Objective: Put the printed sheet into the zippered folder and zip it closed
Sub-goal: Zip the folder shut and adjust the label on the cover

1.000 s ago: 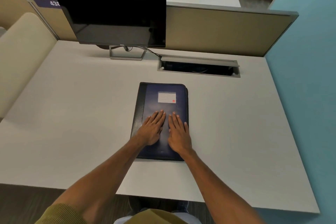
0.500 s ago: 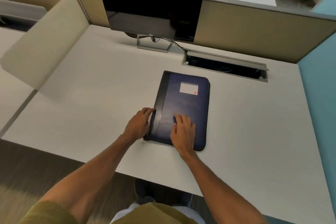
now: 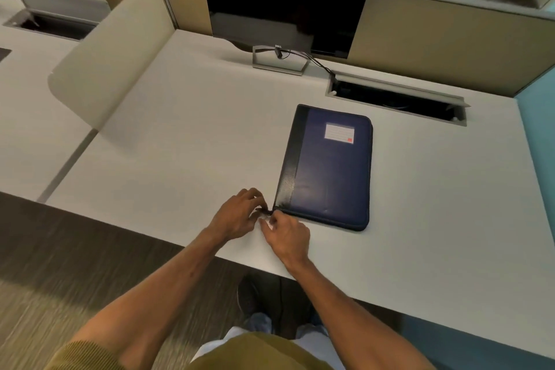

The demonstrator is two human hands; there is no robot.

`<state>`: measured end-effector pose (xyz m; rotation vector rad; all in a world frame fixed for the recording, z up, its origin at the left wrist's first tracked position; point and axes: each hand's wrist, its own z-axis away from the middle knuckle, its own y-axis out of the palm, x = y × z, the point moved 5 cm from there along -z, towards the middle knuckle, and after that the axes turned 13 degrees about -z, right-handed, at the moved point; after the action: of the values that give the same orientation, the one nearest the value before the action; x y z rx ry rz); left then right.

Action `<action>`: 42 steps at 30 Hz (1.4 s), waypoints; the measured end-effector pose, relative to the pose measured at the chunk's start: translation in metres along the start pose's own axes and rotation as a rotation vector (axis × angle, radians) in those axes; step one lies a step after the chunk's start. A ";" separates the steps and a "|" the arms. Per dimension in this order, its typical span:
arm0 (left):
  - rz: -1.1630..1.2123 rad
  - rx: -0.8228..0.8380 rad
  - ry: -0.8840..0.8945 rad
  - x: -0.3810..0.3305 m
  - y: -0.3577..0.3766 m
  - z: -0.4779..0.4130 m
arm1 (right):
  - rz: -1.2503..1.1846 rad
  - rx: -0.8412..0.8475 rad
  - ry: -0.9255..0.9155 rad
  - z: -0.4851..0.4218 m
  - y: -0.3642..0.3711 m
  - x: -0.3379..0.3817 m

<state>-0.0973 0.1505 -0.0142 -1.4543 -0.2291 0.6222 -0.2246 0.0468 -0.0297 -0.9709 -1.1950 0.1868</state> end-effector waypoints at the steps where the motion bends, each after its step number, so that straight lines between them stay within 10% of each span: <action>1: 0.005 -0.012 0.001 -0.001 0.000 0.001 | -0.005 -0.015 0.018 0.001 0.001 0.003; 42: -0.171 0.010 -0.037 -0.031 0.005 -0.016 | -0.053 -0.452 0.342 0.023 -0.022 -0.032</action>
<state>-0.1158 0.1208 -0.0147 -1.3975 -0.3744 0.5103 -0.2649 0.0270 -0.0352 -1.3016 -0.9591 -0.2964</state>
